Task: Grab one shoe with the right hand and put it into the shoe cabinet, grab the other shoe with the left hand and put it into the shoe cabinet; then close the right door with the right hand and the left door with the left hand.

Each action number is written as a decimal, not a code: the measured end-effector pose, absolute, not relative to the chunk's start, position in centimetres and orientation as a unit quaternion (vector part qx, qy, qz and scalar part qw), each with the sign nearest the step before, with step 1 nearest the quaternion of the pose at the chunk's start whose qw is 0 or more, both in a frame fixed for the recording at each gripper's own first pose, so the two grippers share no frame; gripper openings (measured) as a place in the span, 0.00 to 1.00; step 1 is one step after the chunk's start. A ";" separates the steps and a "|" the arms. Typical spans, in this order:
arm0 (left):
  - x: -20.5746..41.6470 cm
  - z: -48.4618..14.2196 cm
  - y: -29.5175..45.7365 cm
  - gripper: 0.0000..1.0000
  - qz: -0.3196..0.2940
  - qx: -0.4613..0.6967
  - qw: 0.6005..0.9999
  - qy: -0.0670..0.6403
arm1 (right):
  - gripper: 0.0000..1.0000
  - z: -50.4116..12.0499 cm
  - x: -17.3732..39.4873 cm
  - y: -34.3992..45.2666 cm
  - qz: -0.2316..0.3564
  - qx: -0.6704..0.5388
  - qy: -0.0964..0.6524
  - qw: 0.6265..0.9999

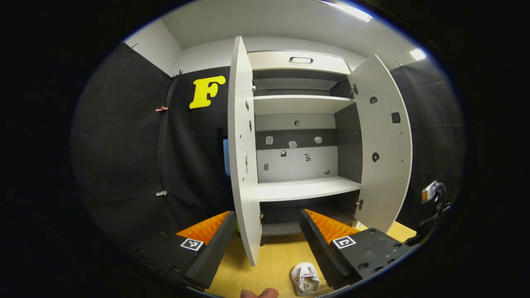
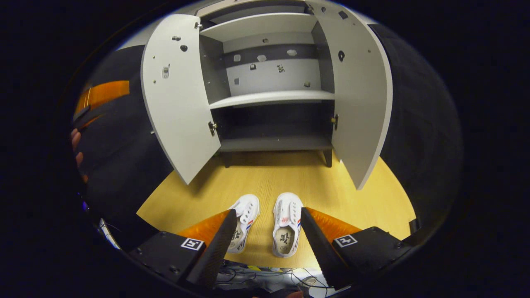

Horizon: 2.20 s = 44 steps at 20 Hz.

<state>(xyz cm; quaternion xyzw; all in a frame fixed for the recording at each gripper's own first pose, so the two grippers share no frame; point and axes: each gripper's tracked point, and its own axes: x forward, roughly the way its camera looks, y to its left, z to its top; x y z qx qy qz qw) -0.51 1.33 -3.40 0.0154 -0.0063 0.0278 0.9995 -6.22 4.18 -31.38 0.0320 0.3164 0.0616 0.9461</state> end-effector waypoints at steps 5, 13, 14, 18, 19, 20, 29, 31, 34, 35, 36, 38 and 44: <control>-0.8 -4.8 1.8 0.97 0.027 0.015 0.999 0.013 | 0.84 -39.4 -5.5 3.8 0.047 0.055 0.359 0.931; -0.7 -5.7 2.7 0.97 0.033 0.022 0.999 0.026 | 0.84 -47.3 -2.8 4.2 0.029 0.052 0.384 0.921; -0.6 -5.9 2.8 0.97 0.034 0.024 0.999 0.028 | 0.82 -47.8 -2.4 4.0 0.026 0.044 0.382 0.923; -0.4 -6.8 3.0 0.97 0.039 0.030 0.998 0.035 | 0.63 -50.1 -0.1 4.0 0.008 0.026 0.377 0.926; -0.3 -7.0 3.1 0.97 0.041 0.031 0.998 0.036 | 0.58 -50.2 0.6 3.9 0.001 0.023 0.369 0.929; -0.2 -7.2 3.2 0.97 0.043 0.034 0.998 0.038 | 0.57 -50.3 1.5 3.5 -0.010 0.018 0.359 0.933; 0.2 -9.6 4.3 0.96 0.054 0.034 0.996 0.061 | 0.09 -50.9 4.3 3.9 0.018 -0.005 0.343 0.939; 0.2 -9.4 4.3 0.96 0.053 0.029 0.996 0.058 | 0.06 -49.7 4.3 3.9 0.020 0.016 0.344 0.939; 0.3 -9.0 4.3 0.96 0.050 0.025 0.997 0.052 | 0.06 -46.4 4.1 3.4 0.018 0.034 0.332 0.942; 0.3 -8.9 4.3 0.96 0.047 0.025 0.997 0.049 | 0.06 -44.8 4.1 3.5 0.024 0.031 0.324 0.945; 0.4 -8.9 4.3 0.96 0.045 0.026 0.998 0.048 | 0.06 -43.1 4.2 3.6 0.032 0.025 0.315 0.948; 0.5 -9.0 4.2 0.97 0.039 0.022 0.998 0.048 | 0.06 -39.3 4.6 3.7 0.039 0.015 0.303 0.952; 1.0 -9.2 4.3 0.96 0.025 0.000 0.999 0.047 | 0.06 -25.0 9.3 4.4 0.037 0.030 0.252 0.966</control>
